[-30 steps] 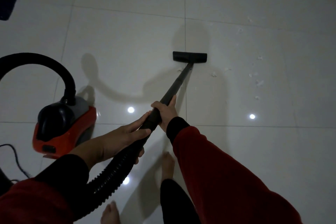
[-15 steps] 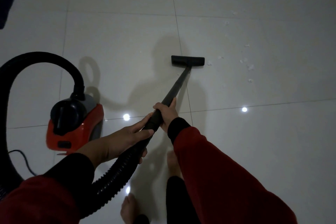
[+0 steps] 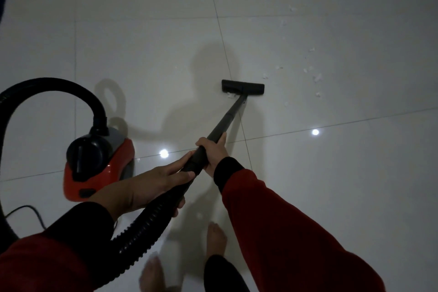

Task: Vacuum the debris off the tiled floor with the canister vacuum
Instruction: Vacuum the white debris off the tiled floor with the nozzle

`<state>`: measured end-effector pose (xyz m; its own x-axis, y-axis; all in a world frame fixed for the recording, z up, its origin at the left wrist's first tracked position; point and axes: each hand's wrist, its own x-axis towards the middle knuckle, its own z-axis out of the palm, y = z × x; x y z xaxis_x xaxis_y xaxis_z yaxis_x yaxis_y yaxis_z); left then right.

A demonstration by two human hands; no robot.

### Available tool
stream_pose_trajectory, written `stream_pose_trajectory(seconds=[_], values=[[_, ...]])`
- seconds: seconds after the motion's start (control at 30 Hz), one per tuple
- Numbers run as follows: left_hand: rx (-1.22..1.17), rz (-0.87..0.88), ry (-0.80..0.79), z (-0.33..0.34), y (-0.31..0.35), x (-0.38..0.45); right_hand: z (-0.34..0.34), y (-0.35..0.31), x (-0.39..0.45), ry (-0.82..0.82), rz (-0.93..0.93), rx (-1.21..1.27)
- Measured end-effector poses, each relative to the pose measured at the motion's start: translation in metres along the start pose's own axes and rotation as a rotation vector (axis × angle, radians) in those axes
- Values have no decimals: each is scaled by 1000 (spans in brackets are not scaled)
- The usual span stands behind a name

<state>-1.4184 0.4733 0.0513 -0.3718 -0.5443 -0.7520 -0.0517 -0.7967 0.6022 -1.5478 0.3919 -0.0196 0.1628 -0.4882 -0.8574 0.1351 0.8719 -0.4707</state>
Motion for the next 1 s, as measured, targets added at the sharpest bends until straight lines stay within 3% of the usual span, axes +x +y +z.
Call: stream_pose_trajectory(seconds=[0.7, 1.0], values=[[175, -93, -156, -67, -19, -52, 71, 70, -20, 107, -77, 298], [199, -122, -234, -29, -20, -22, 13, 72, -18, 202, -57, 317]])
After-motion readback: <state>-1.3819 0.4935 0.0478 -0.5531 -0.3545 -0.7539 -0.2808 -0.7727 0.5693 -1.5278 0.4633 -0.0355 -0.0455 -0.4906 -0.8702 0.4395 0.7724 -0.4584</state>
